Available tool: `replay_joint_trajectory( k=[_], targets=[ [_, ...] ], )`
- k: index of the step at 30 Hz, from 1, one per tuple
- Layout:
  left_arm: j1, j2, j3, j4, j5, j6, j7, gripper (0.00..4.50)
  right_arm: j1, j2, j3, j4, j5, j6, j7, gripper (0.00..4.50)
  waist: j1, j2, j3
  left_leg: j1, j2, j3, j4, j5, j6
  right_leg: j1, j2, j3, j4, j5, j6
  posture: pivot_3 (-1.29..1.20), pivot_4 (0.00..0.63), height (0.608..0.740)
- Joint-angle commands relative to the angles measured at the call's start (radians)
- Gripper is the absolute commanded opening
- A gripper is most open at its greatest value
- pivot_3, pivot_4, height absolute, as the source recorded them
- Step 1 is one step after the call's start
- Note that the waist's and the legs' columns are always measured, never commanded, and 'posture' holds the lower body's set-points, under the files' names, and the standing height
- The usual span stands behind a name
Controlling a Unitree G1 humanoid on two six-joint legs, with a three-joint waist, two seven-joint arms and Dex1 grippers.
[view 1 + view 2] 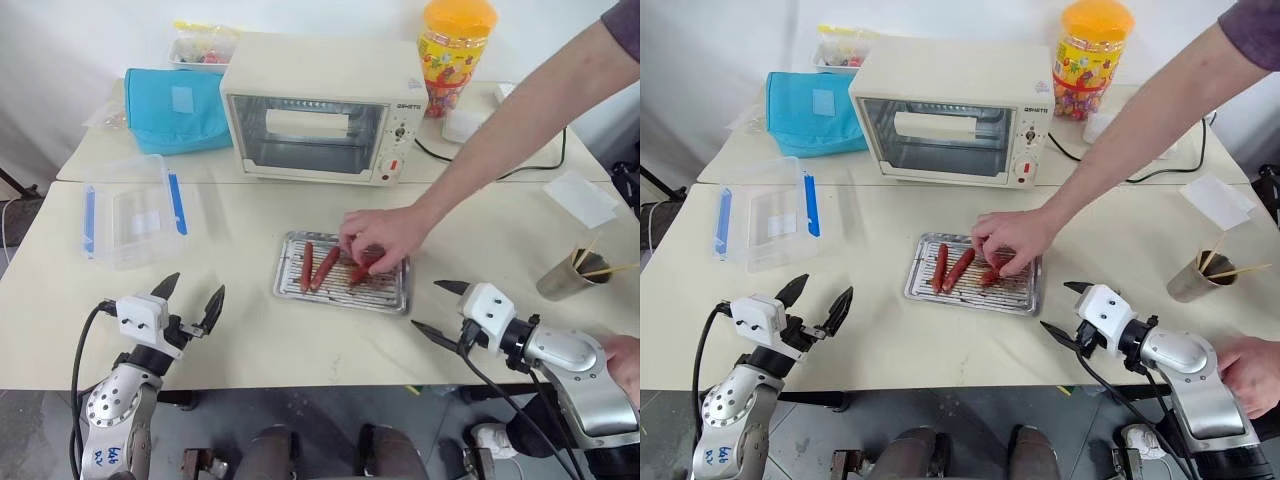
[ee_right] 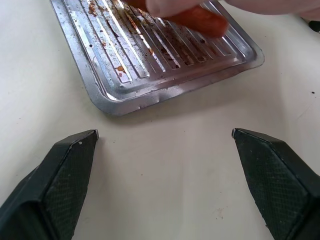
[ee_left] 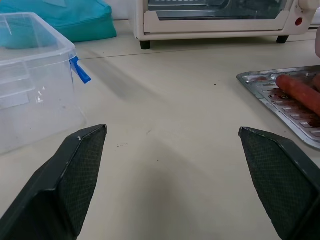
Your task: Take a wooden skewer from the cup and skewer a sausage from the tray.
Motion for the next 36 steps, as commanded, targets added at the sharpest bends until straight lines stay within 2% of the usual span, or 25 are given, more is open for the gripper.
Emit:
replay_joint_trajectory(
  k=[1,11,15,20,24,29,36],
  targets=[
    [0.009,0.004,0.008,-0.038,-0.006,-0.014,-0.002,4.49,0.024,0.003,0.028,-0.011,0.003,0.01,0.018,4.5,0.0,0.0,0.0,0.0,0.0,0.0,0.0,0.0,0.0,0.0,0.0,0.0,0.0,0.0,0.0,0.0,0.15,0.74],
    [0.004,0.008,0.004,-0.034,-0.007,-0.015,-0.009,4.49,0.034,-0.001,0.023,-0.025,0.01,0.02,0.017,4.5,0.0,0.0,0.0,0.0,0.0,0.0,0.0,0.0,0.0,0.0,0.0,0.0,0.0,0.0,0.0,0.0,0.15,0.74],
    [0.013,0.028,0.002,-0.039,-0.009,-0.013,-0.039,4.49,0.038,0.032,0.006,-0.022,0.074,-0.028,0.042,4.5,0.001,0.0,0.0,0.0,0.0,0.0,0.0,0.0,0.0,0.0,0.0,0.0,0.0,0.0,0.0,0.0,0.15,0.74],
    [0.06,0.06,0.04,-0.059,-0.056,0.0,-0.084,4.49,0.074,0.062,-0.03,-0.027,0.162,-0.088,0.098,4.5,0.001,0.0,0.0,0.0,0.0,0.0,0.0,0.0,0.0,0.0,0.0,0.0,0.0,0.0,0.0,0.0,0.15,0.74],
    [0.116,0.097,0.075,-0.079,-0.117,0.022,-0.147,4.49,0.141,0.036,-0.032,-0.015,0.173,-0.211,0.193,4.5,0.002,0.0,0.0,0.0,0.0,0.0,0.0,0.0,0.0,0.0,0.0,0.0,-0.001,0.0,0.0,0.0,0.15,0.74],
    [0.255,0.157,0.144,-0.125,-0.225,0.06,-0.269,4.49,0.183,0.092,-0.078,0.005,0.238,-0.205,0.16,4.5,-0.002,0.0,0.0,0.0,0.0,0.0,0.0,0.0,0.0,0.001,0.0,0.001,-0.001,0.0,0.0,0.0,0.15,0.74],
    [0.289,0.166,0.15,-0.139,-0.258,0.082,-0.313,4.49,0.193,0.105,-0.083,0.004,0.242,-0.198,0.153,4.5,0.002,0.001,0.0,0.0,0.001,0.0,0.0,-0.001,0.0,0.001,0.0,0.001,-0.001,0.0,-0.001,0.0,0.15,0.74]
  ],
)
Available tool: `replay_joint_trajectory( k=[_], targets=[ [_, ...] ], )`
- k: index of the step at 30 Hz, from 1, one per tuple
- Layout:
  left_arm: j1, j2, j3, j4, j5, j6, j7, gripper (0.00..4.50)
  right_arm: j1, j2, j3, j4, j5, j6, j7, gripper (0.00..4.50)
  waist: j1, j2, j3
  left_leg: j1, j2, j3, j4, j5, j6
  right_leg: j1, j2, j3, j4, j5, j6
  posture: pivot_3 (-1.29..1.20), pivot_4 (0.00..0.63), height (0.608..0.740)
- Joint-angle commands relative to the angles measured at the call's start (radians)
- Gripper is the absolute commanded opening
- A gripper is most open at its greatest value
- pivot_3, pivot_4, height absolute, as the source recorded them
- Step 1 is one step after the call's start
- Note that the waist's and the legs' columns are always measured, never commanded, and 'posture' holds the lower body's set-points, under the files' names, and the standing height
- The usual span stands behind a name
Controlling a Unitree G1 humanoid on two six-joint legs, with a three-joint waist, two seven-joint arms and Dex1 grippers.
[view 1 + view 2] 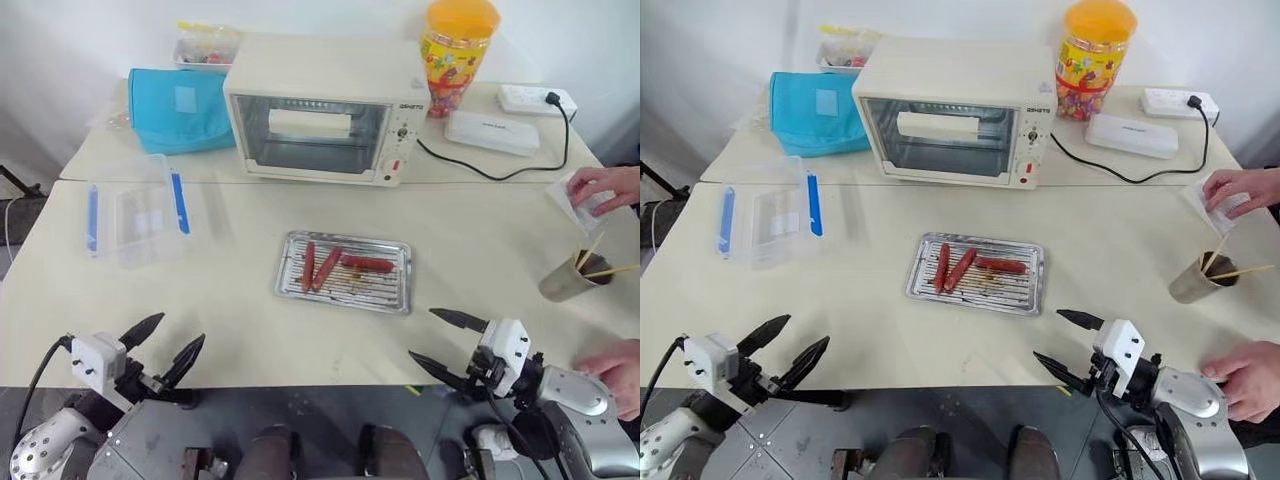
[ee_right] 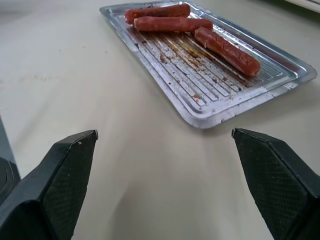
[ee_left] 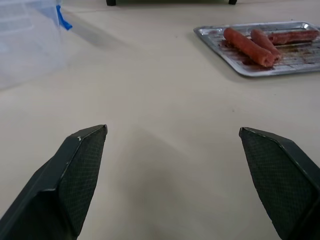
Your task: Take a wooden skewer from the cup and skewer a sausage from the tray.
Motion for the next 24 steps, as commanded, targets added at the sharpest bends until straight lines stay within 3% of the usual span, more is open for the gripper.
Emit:
replay_joint_trajectory(
  k=[1,9,24],
  targets=[
    [0.008,0.006,0.011,-0.046,-0.044,0.012,-0.029,4.49,0.004,0.003,-0.017,-0.017,0.018,-0.009,-0.002,4.5,-0.001,0.0,0.0,0.0,0.0,0.0,0.0,0.0,0.0,0.0,0.0,0.0,0.0,0.0,0.0,0.0,0.15,0.74],
    [0.055,0.03,-0.017,-0.058,-0.051,0.036,-0.123,4.49,-0.006,0.008,-0.008,-0.063,0.03,0.003,-0.01,4.5,-0.003,0.0,0.0,0.0,0.0,0.0,0.0,-0.001,0.0,0.0,0.0,0.0,0.0,0.0,0.0,0.0,0.15,0.74],
    [0.044,-0.003,-0.012,0.024,-0.013,-0.065,-0.148,4.49,-0.041,0.013,0.012,-0.031,-0.008,-0.009,-0.023,4.5,-0.002,0.0,0.0,0.0,0.0,0.0,0.0,-0.001,0.0,0.0,0.0,0.0,0.0,0.0,0.0,0.0,0.15,0.74]
  ],
)
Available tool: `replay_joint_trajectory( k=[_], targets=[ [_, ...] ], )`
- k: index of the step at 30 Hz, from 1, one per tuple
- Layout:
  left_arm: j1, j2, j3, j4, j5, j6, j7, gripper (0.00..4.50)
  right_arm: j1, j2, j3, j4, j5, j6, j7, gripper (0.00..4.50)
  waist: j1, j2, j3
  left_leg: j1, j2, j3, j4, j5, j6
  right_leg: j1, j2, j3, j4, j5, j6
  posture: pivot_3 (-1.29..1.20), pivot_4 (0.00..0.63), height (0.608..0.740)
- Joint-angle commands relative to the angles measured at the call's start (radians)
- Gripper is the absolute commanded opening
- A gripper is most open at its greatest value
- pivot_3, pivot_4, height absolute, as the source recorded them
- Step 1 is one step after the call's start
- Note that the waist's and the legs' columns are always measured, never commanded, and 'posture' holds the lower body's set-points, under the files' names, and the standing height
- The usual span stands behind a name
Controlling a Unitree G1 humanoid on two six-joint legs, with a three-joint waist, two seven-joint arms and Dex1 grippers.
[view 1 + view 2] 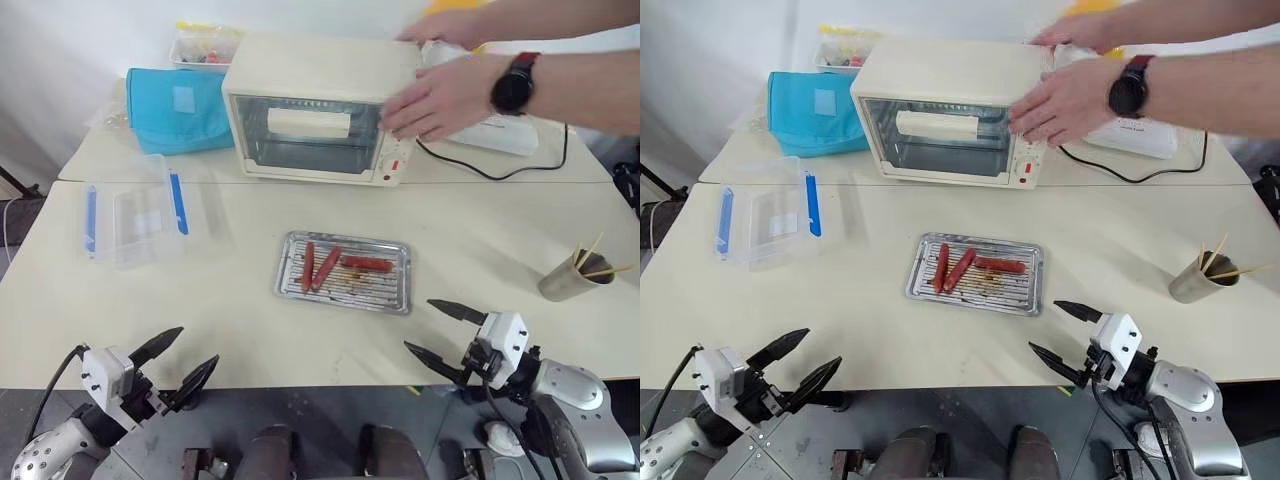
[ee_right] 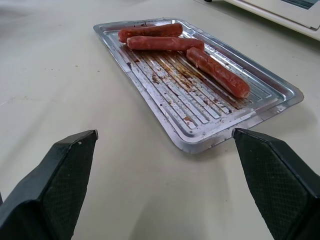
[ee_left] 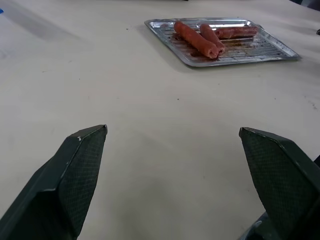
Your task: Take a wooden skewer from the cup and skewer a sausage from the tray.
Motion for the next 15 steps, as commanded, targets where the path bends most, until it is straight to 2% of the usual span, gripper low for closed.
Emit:
replay_joint_trajectory(
  k=[1,15],
  targets=[
    [0.0,-0.003,0.011,0.01,0.006,-0.031,-0.014,4.49,-0.007,0.0,0.003,-0.009,-0.003,-0.01,-0.001,4.5,0.0,0.0,0.0,0.0,0.0,0.0,0.0,0.0,0.0,0.0,0.0,0.0,0.0,0.0,0.0,0.0,0.15,0.74],
    [-0.039,0.009,0.007,0.044,0.024,-0.048,-0.012,4.49,-0.016,0.006,0.009,0.002,-0.013,-0.014,-0.006,4.5,0.0,0.0,0.0,0.0,0.0,0.0,0.0,0.0,0.0,0.0,0.0,0.0,0.0,0.0,0.0,0.0,0.15,0.74]
  ],
)
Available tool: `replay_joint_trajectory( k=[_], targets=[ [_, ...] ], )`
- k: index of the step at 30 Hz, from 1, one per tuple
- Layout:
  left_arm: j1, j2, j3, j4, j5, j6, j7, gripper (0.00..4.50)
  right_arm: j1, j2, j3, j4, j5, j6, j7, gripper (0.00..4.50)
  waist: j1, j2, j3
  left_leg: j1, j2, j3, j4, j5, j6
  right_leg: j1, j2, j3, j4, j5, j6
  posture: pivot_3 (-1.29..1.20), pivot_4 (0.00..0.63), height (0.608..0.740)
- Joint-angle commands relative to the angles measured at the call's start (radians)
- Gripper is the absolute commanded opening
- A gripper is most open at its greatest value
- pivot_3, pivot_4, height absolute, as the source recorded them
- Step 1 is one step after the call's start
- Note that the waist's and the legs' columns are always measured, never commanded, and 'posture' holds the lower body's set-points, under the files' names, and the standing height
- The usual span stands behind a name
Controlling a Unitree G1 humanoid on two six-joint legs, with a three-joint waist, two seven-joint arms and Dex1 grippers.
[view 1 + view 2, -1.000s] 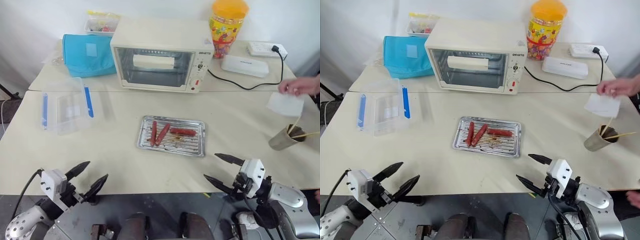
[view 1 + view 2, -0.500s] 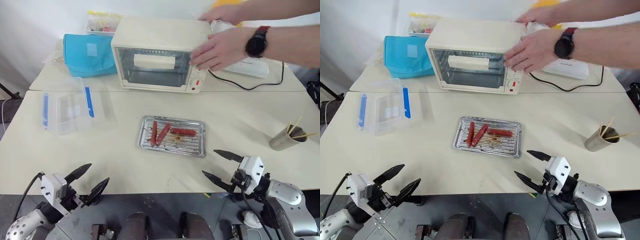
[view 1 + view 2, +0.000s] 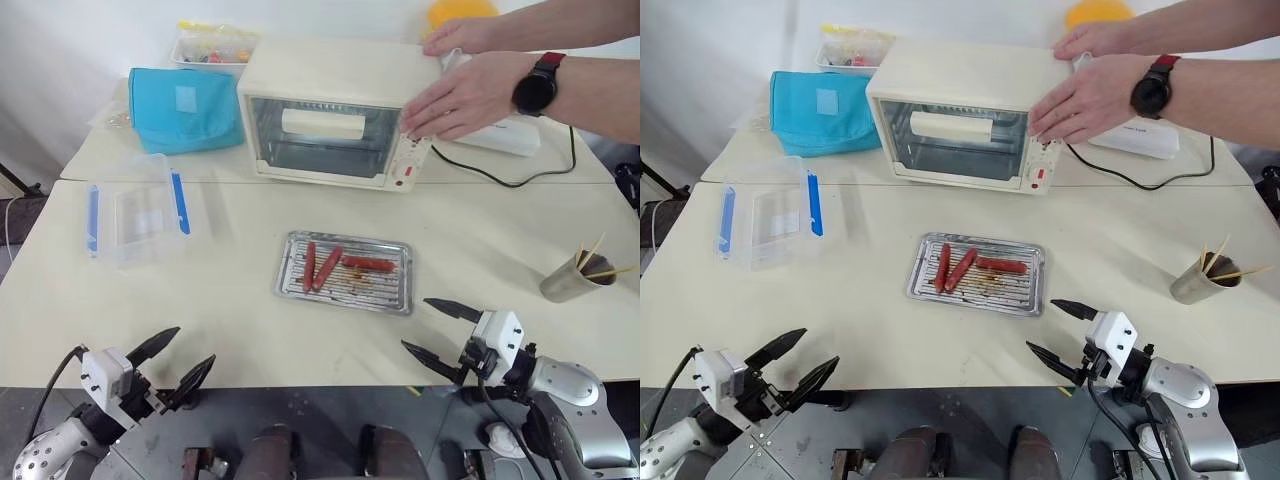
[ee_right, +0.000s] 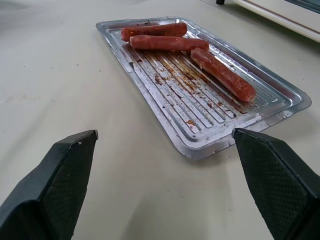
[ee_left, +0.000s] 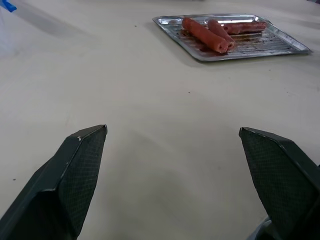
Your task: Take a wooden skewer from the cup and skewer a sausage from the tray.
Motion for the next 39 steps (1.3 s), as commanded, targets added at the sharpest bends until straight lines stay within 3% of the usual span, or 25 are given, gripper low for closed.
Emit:
replay_joint_trajectory(
  k=[1,14,25,39],
  targets=[
    [-0.006,0.01,0.01,0.0,0.004,-0.008,-0.001,4.49,-0.004,0.003,-0.002,0.0,0.0,-0.017,-0.003,4.5,0.0,0.0,0.0,0.0,0.0,0.0,0.0,0.0,0.0,0.0,0.0,0.0,0.0,0.0,0.0,0.0,0.15,0.74],
    [-0.024,0.015,0.008,0.002,-0.004,0.009,-0.01,4.49,-0.028,-0.002,-0.018,0.08,0.01,-0.075,0.03,4.5,0.0,0.0,0.0,0.0,0.0,0.0,0.0,0.0,0.0,0.0,0.0,0.0,0.0,0.0,0.0,0.0,0.15,0.74],
    [-0.06,0.076,0.026,0.0,-0.02,0.049,-0.053,4.49,-0.074,-0.003,-0.005,0.125,0.022,-0.096,0.102,4.5,-0.001,0.0,0.0,0.0,0.0,0.0,0.0,0.0,0.0,0.0,0.0,0.0,0.0,0.0,0.0,0.0,0.15,0.74],
    [-0.106,0.077,-0.008,-0.019,-0.003,0.071,-0.02,4.49,-0.061,-0.016,-0.013,0.059,0.026,-0.053,0.071,4.5,0.0,0.0,0.0,0.0,0.0,0.0,0.0,0.0,0.0,0.0,0.0,0.0,0.001,0.0,0.0,0.0,0.15,0.74]
  ],
)
